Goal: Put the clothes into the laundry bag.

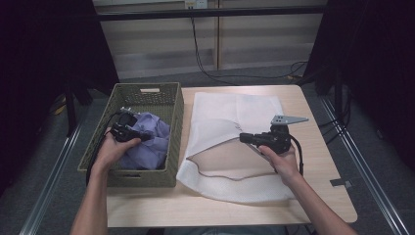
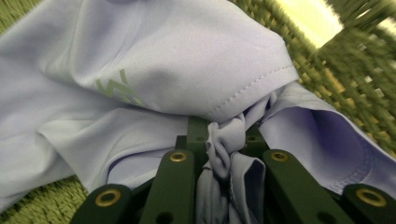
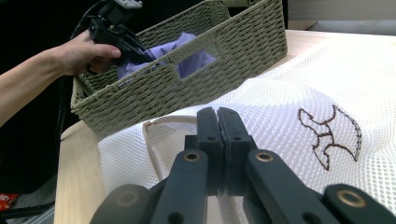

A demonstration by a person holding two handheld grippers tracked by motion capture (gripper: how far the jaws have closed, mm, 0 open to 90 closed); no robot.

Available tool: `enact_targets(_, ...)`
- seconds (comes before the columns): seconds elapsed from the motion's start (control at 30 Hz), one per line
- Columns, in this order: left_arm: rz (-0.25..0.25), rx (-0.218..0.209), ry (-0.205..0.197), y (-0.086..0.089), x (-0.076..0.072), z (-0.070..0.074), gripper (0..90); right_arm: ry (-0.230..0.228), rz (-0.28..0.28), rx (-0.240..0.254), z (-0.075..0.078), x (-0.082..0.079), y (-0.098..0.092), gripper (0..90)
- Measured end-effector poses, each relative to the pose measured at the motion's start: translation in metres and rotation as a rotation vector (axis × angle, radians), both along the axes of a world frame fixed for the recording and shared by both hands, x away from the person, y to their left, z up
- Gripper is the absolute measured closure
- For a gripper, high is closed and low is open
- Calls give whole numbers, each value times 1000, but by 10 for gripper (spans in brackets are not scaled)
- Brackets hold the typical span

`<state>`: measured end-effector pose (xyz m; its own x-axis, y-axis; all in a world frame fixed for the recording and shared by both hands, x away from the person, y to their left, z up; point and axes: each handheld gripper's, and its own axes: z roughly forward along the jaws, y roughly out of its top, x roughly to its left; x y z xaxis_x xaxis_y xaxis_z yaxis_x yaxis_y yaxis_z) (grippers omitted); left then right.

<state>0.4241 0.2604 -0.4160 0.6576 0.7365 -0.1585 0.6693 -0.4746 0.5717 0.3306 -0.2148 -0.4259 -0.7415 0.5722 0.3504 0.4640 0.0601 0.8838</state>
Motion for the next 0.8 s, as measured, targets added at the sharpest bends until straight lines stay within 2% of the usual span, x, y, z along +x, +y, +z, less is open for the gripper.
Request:
enact_targets(0.1, 21, -39, -27, 5, -4, 2, 802, 1, 0, -1, 0, 0, 0, 886)
enact_targets(0.23, 23, -55, -66, 9, -10, 7, 803, 2, 2, -1, 0, 0, 0, 886)
enact_targets(0.27, 30, -70, -77, 9, -12, 7, 804, 4, 2, -1, 0, 0, 0, 886)
enact_targets(0.33, 29, -78, -83, 11, -12, 9, 804, 2, 3, -3, 0, 0, 1, 886)
enact_targets(0.47, 48, -127, -108, 16, -15, 14, 805, 1, 3, -2, 0, 0, 1, 886)
enact_targets(0.57, 52, -138, -124, 20, -17, 16, 805, 1, 3, 0, 0, 0, 1, 886)
enact_targets(0.63, 64, -173, -136, 22, -18, 17, 805, -4, 6, 0, 0, 0, 1, 887)
enact_targets(0.7, 63, -173, -148, 24, -19, 20, 806, -3, 0, 4, 0, 0, 0, 887)
enact_targets(0.8, 72, -198, -163, 27, -22, 23, 806, -2, -1, 4, 0, -1, -1, 887)
